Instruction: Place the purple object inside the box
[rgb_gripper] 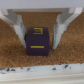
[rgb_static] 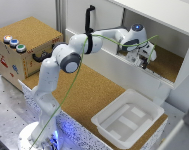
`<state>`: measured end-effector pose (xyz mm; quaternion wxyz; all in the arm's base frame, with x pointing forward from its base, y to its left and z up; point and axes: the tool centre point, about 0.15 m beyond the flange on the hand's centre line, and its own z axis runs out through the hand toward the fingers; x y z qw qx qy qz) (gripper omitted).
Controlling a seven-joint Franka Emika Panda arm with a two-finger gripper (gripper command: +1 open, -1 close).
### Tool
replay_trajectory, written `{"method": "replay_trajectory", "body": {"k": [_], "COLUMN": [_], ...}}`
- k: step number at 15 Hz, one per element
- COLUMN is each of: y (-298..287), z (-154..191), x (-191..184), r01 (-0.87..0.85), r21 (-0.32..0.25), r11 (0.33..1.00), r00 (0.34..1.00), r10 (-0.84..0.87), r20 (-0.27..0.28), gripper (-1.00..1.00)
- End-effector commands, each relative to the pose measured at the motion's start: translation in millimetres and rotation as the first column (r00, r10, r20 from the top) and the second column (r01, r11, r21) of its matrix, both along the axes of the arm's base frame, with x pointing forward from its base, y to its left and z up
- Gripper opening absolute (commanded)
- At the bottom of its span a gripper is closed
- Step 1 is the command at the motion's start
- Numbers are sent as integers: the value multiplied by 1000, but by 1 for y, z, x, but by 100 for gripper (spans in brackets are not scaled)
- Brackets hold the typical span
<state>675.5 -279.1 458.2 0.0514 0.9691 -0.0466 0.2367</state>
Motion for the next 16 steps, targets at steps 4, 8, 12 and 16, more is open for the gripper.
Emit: {"method": "replay_trajectory", "body": {"k": [4, 8, 12, 16], "y": [3, 6, 4, -5], "z": [23, 25, 32, 25], "x": [-5, -46, -95, -133], "r01": [-7, -22, -39, -89], "r21": [6, 28, 39, 7], "r11": [1000, 999, 998, 996], "r00": [1000, 1000, 999, 991], "r10": [7, 22, 40, 89], "r20": [0, -1, -29, -103], "gripper": [-100, -100, -100, -100]}}
